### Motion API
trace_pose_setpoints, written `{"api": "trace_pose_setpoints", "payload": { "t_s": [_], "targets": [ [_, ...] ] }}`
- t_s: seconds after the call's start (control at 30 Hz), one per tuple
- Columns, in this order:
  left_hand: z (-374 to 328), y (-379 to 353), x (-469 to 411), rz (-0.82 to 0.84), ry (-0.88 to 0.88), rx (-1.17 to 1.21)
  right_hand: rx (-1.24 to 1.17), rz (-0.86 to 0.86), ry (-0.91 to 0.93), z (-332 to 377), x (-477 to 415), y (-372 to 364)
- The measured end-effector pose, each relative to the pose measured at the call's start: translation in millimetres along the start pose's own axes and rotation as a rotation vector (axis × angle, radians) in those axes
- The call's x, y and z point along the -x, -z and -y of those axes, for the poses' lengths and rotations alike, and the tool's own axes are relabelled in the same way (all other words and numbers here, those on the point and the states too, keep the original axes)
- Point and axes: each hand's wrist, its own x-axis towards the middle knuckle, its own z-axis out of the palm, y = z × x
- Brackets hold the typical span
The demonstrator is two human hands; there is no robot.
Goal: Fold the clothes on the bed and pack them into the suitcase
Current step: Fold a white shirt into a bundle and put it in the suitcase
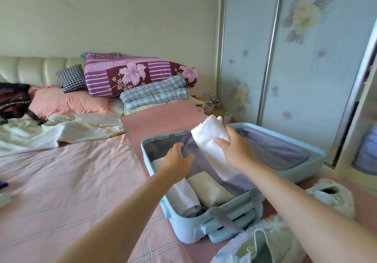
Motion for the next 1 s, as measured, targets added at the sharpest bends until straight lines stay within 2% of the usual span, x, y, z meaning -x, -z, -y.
{"api": "trace_pose_setpoints", "payload": {
  "t_s": [0.13,0.2,0.33,0.43,0.53,0.7,0.83,0.9,1.0],
  "targets": [
    [4,-43,-23,0.157,-0.051,-0.109,0.619,-0.027,0.143,-35,-19,3],
    [5,-60,-30,0.198,-0.088,-0.175,0.716,0.057,0.187,-49,-21,-3],
    [16,-81,-41,0.251,-0.069,-0.288,0.437,0.329,-0.015,-77,-27,-29],
    [26,-86,-45,0.294,-0.081,-0.428,0.369,0.42,-0.134,-88,-36,-35],
    [30,-92,-45,0.348,-0.078,-0.543,0.357,0.43,-0.15,-93,-44,-33],
    [29,-102,-42,0.403,-0.133,-0.727,0.331,0.359,-0.041,-112,-41,-41],
    [31,-99,-37,0.447,-0.179,-0.782,0.123,0.39,-0.206,-116,-61,-35],
    [30,-95,-39,0.471,-0.166,-0.764,0.171,0.455,-0.24,-117,-63,-35],
    [26,-92,-44,0.517,-0.106,-0.71,0.534,0.445,-0.08,-123,-52,-45]
  ]
}}
